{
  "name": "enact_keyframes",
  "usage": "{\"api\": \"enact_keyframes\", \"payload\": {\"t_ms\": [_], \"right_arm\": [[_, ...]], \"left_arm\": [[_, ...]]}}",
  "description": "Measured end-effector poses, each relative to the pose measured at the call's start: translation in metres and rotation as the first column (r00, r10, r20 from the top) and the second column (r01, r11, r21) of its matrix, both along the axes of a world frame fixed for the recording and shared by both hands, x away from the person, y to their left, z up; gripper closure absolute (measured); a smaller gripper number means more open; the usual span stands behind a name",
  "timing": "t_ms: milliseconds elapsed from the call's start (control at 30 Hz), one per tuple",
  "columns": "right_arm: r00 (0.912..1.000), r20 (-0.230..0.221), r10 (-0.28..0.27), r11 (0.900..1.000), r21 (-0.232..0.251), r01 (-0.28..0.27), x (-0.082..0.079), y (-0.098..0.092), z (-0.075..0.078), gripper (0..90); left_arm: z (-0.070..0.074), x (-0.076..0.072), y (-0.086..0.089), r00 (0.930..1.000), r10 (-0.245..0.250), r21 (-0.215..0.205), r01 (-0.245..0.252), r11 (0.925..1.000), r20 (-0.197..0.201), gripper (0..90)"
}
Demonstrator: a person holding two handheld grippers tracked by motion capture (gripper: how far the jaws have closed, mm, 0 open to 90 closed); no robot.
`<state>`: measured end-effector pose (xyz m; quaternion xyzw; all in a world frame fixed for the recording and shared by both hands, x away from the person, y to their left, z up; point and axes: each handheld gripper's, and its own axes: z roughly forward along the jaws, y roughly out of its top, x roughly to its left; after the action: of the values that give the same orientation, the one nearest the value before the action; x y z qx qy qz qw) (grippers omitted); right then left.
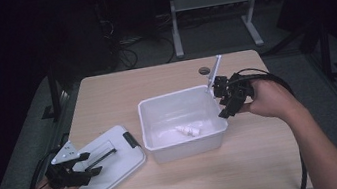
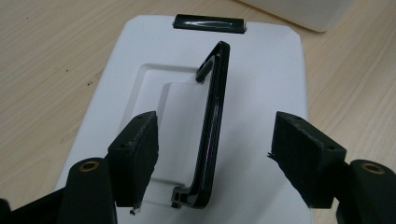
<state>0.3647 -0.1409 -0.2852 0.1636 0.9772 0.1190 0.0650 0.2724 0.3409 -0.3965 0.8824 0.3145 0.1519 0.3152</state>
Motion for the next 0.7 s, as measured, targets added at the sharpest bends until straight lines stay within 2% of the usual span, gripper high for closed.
{"api": "enact_keyframes", "payload": {"t_ms": [300, 500, 700], "right_arm": [[0.9988, 0.028, -0.04, 0.998, 0.04, 0.039, -0.008, -0.022, 0.008, 50.0], [0.9964, 0.03, -0.08, 0.996, 0.048, 0.078, -0.014, -0.04, 0.003, 47.4], [0.9936, 0.026, -0.11, 0.992, 0.06, 0.108, -0.02, -0.057, -0.008, 45.6]], "left_arm": [[0.0, 0.0, -0.003, 1.0, -0.004, 0.002, 0.004, 1.0, 0.004, 31.1], [0.001, 0.0, -0.003, 1.0, -0.003, 0.005, 0.003, 1.0, 0.008, 31.1], [0.001, 0.0, -0.003, 1.0, -0.003, 0.005, 0.003, 1.0, 0.008, 31.1]]}}
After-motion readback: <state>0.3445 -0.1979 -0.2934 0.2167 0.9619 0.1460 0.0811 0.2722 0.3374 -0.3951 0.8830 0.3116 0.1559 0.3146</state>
